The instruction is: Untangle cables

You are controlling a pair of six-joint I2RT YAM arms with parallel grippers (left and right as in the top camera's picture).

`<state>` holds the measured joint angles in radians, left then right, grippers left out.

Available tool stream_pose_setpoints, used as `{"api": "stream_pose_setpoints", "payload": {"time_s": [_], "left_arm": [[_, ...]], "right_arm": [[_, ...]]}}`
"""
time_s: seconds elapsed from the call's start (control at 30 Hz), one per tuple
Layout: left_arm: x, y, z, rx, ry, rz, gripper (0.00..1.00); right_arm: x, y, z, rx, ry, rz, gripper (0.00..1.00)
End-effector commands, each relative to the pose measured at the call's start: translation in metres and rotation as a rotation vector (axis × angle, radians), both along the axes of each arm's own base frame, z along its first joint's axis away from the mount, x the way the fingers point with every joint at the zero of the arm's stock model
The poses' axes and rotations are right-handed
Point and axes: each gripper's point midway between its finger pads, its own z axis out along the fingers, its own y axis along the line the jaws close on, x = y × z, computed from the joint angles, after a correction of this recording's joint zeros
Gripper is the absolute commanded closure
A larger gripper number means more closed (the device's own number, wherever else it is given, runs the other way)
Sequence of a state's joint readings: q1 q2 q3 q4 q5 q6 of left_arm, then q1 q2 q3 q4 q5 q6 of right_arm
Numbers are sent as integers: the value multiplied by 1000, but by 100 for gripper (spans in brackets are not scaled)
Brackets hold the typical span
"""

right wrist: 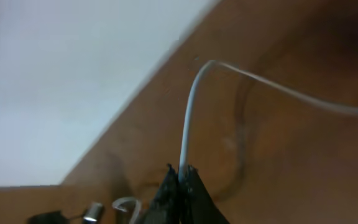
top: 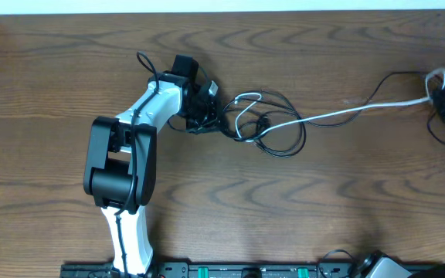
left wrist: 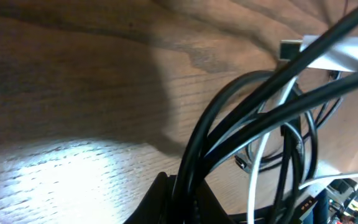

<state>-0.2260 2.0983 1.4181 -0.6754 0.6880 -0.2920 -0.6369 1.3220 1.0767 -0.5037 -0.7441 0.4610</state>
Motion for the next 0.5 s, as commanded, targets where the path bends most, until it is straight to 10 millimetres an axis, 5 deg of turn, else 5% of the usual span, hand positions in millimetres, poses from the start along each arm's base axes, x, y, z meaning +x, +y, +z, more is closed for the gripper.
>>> {"api": "stream_pose_setpoints", "payload": {"time_s": [0.0,0.13,0.3,0.37,0.47], "left_arm": [[0,6,-8,34,10,7,92],[0,6,-8,34,10,7,92],[0,6,-8,34,10,7,92],[0,6,-8,34,10,7,92],[0,6,-8,34,10,7,92]], "right_arm": [[-9,-11,-22,-111,117,-54,99],[-18,-1,-45,-165,240,-39,96],[-17,13,-57,-254,311,-13,37],[-14,21,-58,-278,318,6,22],[-9,40,-58,-330,306,84,18]]}}
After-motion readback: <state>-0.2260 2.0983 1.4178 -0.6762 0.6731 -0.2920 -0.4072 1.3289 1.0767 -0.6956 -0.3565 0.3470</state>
